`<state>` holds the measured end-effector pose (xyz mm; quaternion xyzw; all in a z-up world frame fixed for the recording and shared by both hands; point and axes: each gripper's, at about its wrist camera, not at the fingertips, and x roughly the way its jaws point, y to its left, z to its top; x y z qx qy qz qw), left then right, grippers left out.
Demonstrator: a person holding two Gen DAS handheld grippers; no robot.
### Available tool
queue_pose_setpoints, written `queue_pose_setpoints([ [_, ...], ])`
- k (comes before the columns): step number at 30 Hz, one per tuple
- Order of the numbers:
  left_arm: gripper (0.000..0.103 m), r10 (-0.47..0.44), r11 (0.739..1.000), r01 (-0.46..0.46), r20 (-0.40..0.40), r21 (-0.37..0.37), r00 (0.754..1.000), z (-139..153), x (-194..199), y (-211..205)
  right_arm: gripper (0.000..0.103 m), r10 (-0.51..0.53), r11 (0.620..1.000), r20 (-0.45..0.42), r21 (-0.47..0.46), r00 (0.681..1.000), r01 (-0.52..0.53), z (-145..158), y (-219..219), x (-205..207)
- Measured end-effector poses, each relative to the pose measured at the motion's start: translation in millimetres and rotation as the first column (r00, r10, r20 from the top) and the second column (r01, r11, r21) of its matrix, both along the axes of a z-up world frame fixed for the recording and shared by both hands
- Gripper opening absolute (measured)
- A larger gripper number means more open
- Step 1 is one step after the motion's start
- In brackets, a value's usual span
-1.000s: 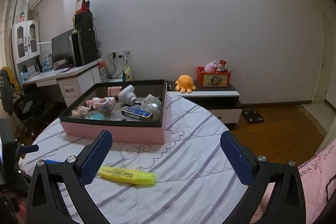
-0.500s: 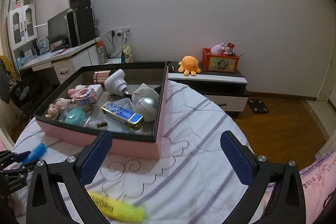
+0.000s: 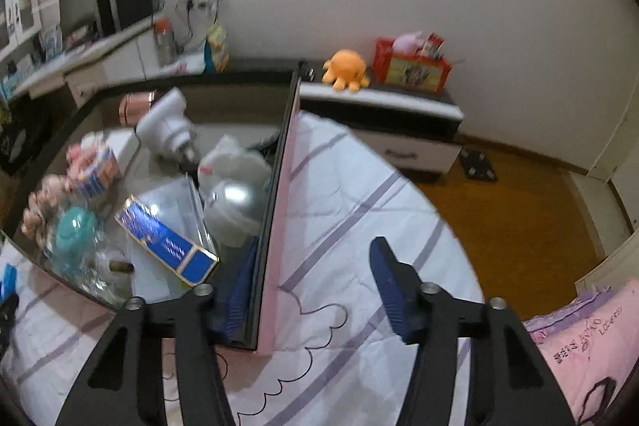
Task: Organize rigid objects
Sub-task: 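Close the left tool on the blue highlighter and lift it, then carry the blue highlighter into the pink box and open the left tool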
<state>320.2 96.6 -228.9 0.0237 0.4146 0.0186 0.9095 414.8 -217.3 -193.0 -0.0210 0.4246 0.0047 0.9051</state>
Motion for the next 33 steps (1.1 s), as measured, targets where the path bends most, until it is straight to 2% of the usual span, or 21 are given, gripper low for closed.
queue_pose_setpoints([
  [2,0.036,-0.005,1.0,0.005,0.003,-0.008,1.0,0,0,0,0.03,0.031,0.998,-0.023,0.056,0.999,-0.03,-4,0,2],
  [5,0.027,-0.02,0.998,0.021,0.018,-0.051,1.0,1,-2,4,0.018,0.056,0.997,-0.032,0.056,0.998,-0.054,-2,5,3],
  [8,0.027,-0.019,0.996,0.022,0.032,-0.09,0.999,3,-3,10,0.011,0.072,0.995,-0.039,0.07,0.997,-0.069,-3,8,3],
  [15,0.027,-0.014,0.997,0.018,0.049,-0.078,0.999,11,-1,9,0.011,0.075,0.995,-0.04,0.071,0.996,-0.073,1,9,3],
  [23,0.027,-0.052,0.994,0.061,0.096,-0.086,0.994,36,6,-2,0.011,0.074,0.995,-0.04,0.074,0.996,-0.071,1,9,4],
  [28,0.026,-0.091,0.992,0.101,0.135,-0.076,0.987,56,6,-18,0.011,0.073,0.995,-0.042,0.074,0.996,-0.07,1,9,4],
  [33,0.026,-0.139,0.989,0.147,0.176,-0.031,0.975,82,20,-38,0.011,0.074,0.995,-0.042,0.075,0.996,-0.071,2,9,4],
])
